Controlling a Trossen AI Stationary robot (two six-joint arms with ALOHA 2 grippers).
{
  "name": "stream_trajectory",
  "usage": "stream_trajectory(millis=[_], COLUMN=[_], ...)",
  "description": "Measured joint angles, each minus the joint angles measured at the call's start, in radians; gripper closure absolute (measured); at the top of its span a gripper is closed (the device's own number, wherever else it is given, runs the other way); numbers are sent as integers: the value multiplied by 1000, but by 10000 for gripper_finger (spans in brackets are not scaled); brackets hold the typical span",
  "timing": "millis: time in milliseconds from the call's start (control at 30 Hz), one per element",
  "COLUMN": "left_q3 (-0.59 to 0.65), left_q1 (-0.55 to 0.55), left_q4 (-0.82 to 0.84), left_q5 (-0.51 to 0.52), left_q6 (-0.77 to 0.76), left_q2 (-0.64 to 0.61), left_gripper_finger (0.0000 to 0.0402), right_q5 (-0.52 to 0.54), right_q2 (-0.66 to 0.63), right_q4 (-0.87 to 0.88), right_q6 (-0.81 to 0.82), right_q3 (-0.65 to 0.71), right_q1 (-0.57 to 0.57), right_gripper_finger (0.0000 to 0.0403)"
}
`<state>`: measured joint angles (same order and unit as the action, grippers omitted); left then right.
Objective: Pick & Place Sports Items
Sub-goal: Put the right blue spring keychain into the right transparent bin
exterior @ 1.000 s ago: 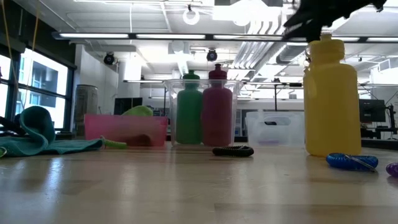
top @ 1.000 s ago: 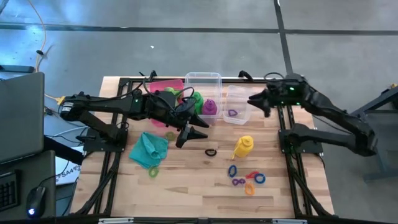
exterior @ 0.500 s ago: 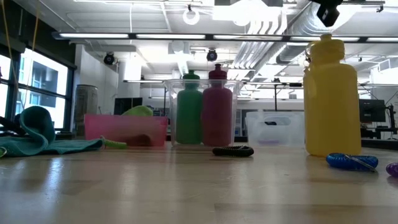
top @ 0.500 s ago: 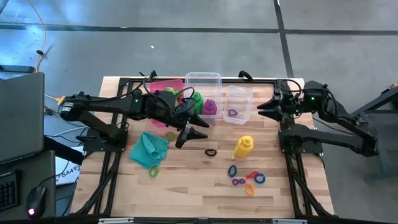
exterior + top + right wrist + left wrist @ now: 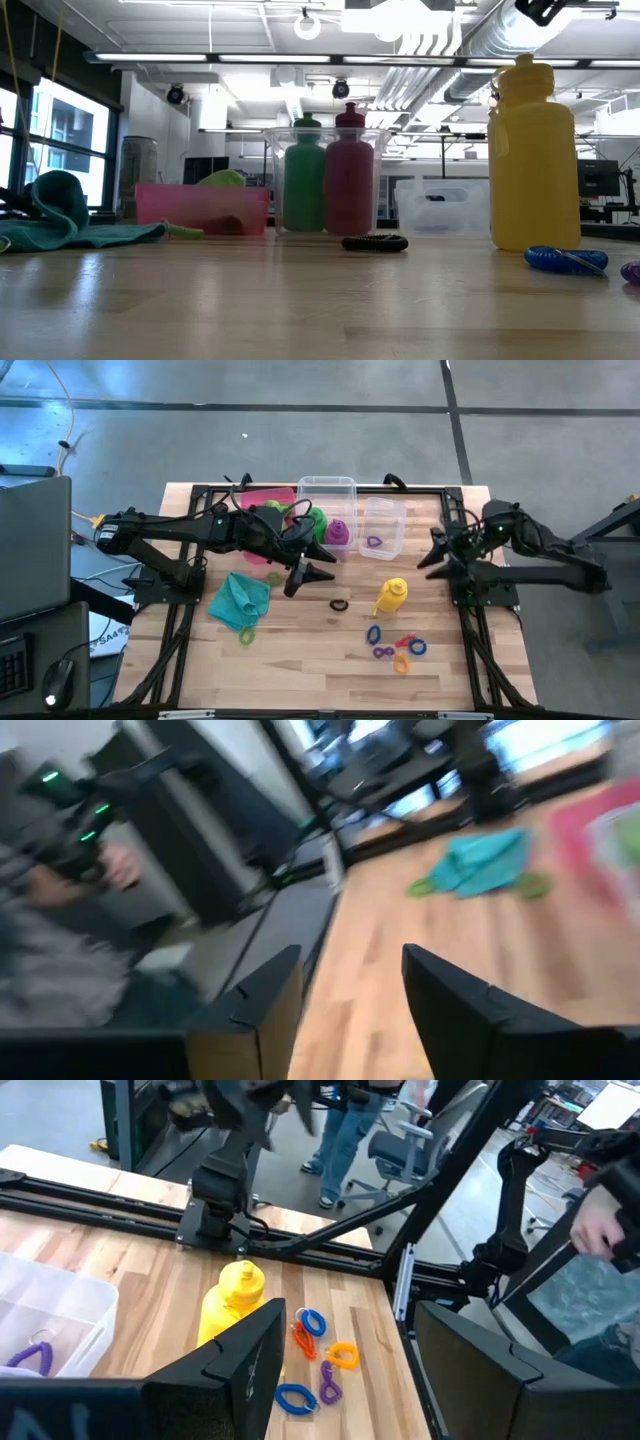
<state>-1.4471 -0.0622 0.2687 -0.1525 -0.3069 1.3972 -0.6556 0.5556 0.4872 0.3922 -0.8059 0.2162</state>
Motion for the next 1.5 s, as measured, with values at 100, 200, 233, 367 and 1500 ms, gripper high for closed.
stream_trajectory(millis=[100, 200, 233, 367, 1500], left_q3=[0, 0, 0, 0, 0], left_q1=[0, 0, 0, 0, 0], left_q4=[0, 0, 0, 0, 0], left_q5=[1, 0, 0, 0, -1], left_q6=[-1, -1, -1, -1, 0], left_q2=[0, 0, 0, 0, 0], left_gripper_finger=[186, 186, 186, 186, 186], right_q5=[-42, -59, -58, -30, 527], right_q2=[10, 22, 28, 54, 603], right_q4=[59, 137, 161, 225, 399], right_q6=[4, 4, 0, -3, 197], right_q3=[0, 0, 0, 1, 1], right_q1=[-59, -125, -151, -254, -978], right_gripper_finger=[218, 216, 216, 221, 222])
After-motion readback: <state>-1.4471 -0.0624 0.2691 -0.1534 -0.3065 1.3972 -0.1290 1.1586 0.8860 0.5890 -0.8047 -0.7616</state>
